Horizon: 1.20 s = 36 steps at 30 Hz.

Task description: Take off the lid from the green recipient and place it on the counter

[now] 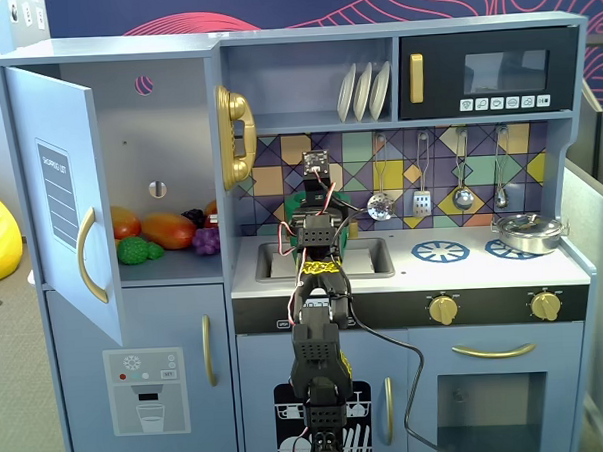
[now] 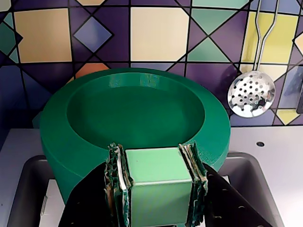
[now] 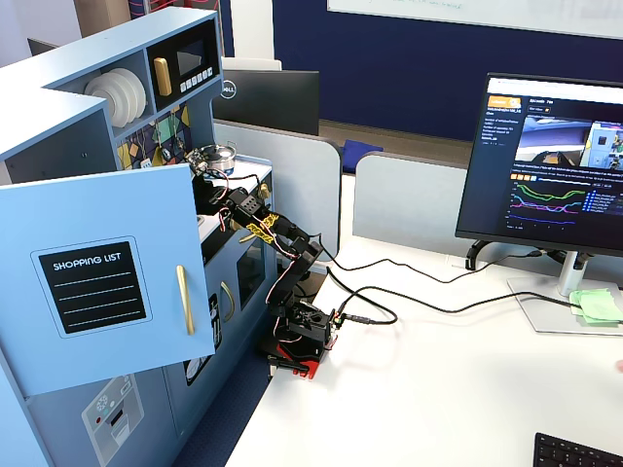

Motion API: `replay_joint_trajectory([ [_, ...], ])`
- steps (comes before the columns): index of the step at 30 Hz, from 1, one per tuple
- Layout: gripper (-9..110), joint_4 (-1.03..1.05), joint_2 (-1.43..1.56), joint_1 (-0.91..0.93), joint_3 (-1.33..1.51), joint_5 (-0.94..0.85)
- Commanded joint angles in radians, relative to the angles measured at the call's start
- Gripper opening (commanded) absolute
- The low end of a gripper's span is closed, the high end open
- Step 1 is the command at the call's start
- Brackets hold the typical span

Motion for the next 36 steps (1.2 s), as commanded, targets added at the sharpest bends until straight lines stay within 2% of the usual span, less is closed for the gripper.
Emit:
replay_joint_trajectory([
  [1, 0, -0.021, 0.038, -0.014, -0.098, -0.040],
  [9, 0, 0.028, 0.078, 0.051, -0.155, -0.094],
  [22, 0, 0.012, 0.074, 0.422, -0.153, 0.009],
  [27, 0, -0.210, 0.048, 0.515, 0.021, 0.005],
  [36, 0, -0.561, -0.080, 0.546, 0.285, -0.064],
])
